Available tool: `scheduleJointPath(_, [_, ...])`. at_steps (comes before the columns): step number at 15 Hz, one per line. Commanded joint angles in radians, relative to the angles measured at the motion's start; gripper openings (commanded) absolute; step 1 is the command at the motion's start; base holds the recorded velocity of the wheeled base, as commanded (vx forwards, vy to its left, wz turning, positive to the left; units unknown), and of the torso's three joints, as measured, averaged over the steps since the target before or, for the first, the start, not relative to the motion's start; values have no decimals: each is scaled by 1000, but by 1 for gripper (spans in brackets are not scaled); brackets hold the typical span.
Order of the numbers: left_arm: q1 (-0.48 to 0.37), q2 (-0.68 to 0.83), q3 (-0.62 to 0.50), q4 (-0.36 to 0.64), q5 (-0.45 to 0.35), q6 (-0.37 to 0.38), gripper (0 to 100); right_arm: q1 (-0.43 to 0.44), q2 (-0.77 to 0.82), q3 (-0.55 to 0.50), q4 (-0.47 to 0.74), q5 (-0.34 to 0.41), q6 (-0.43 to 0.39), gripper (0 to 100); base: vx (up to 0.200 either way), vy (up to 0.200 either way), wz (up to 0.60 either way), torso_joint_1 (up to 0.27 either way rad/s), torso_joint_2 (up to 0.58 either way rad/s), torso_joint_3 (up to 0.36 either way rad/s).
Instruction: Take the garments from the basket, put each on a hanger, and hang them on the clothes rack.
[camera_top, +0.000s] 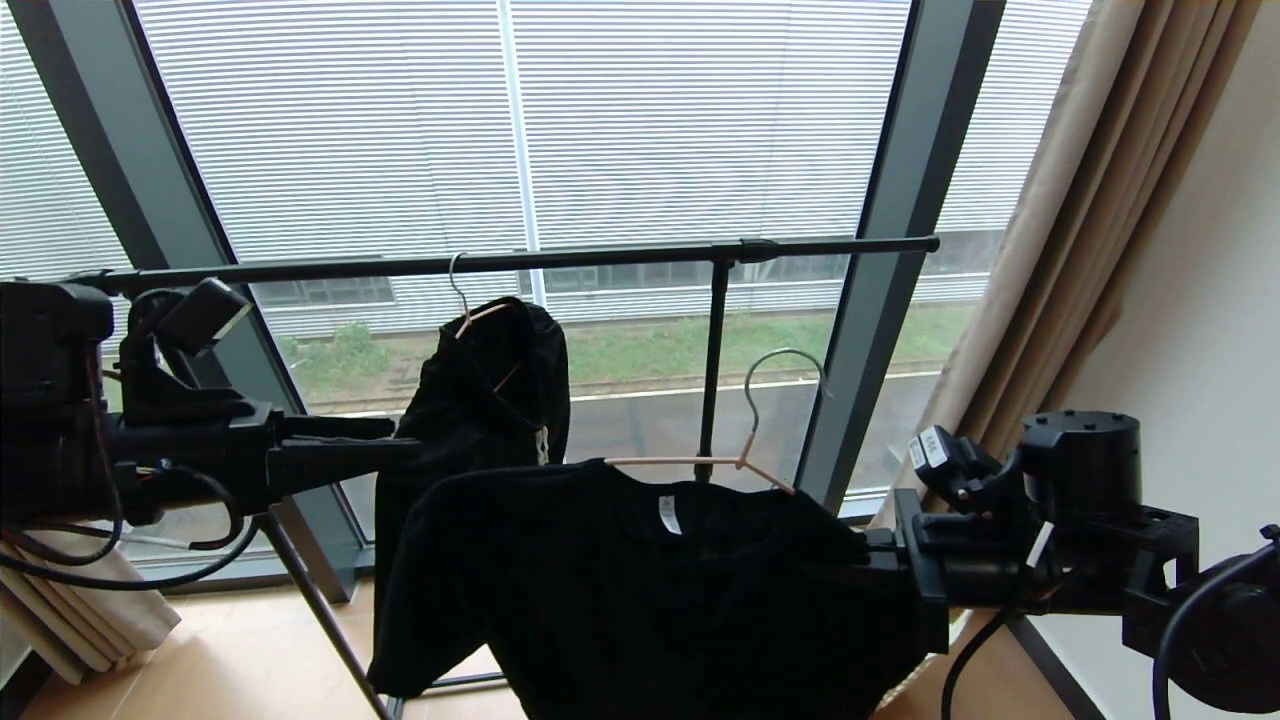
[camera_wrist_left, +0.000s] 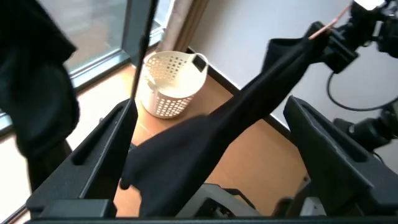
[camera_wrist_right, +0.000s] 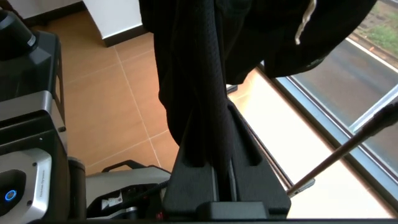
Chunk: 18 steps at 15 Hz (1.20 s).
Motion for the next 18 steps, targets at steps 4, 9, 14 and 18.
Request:
scheduleJointPath(4, [-245, -20, -191, 216, 178, 135, 100, 31, 5, 4, 1, -2, -25, 0, 0, 0, 0, 0, 0, 0])
scheduleJointPath(9, [-351, 61, -195, 272, 231, 322, 100, 31, 5, 2, 1, -5, -25, 0, 0, 0, 0, 0, 0, 0])
scheduleJointPath(14, [-408, 115, -186, 269, 232, 413, 100, 31, 2, 1, 1, -7, -25, 0, 0, 0, 0, 0, 0, 0])
scheduleJointPath(18, [-425, 150, -189, 264, 234, 413, 100, 34, 0, 2, 1, -7, -30, 0, 0, 0, 0, 0, 0, 0])
